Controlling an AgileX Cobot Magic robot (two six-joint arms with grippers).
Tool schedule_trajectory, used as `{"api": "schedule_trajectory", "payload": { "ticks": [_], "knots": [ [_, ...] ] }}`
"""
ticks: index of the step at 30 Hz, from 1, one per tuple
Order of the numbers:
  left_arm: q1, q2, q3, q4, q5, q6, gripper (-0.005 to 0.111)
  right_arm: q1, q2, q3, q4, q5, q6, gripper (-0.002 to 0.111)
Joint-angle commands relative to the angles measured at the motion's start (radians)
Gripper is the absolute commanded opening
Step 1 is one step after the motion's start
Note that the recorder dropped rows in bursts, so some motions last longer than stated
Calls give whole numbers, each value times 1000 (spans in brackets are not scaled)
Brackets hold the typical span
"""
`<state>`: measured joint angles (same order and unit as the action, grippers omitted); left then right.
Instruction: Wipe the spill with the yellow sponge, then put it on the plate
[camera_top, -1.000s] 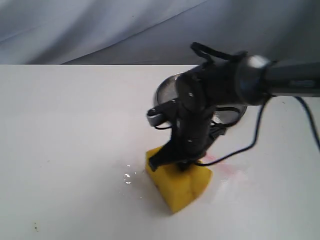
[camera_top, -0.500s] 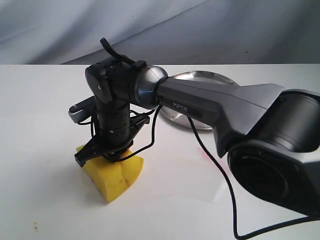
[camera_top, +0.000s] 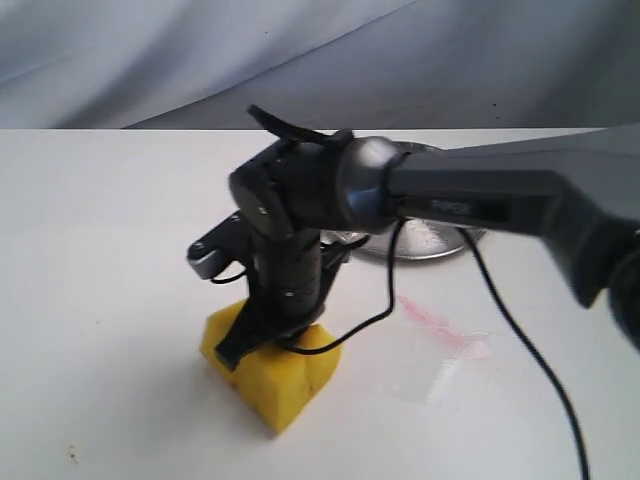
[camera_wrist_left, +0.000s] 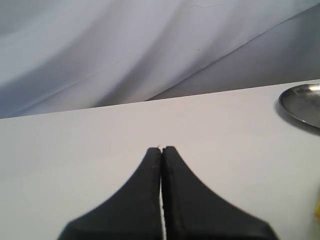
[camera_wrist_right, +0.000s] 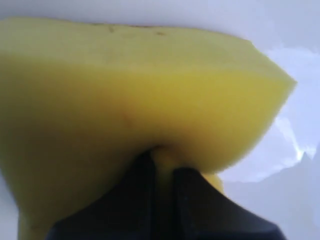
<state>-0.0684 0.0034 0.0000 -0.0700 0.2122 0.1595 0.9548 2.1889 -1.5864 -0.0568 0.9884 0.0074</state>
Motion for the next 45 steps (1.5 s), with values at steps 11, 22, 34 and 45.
{"api": "schedule_trajectory", "payload": {
  "ticks": [11, 22, 34, 45],
  "knots": [
    [-1, -3, 0, 1, -7, 0, 0, -421, -259, 526, -278, -20, 107, 0],
    [-1, -3, 0, 1, -7, 0, 0, -499, -454, 525, 66, -180, -67, 0],
    [-1, -3, 0, 1, -7, 0, 0, -499, -579, 468, 151, -507, -48, 0],
    [-1, -3, 0, 1, -7, 0, 0, -515, -257, 37, 154, -386, 131, 0]
  ]
}}
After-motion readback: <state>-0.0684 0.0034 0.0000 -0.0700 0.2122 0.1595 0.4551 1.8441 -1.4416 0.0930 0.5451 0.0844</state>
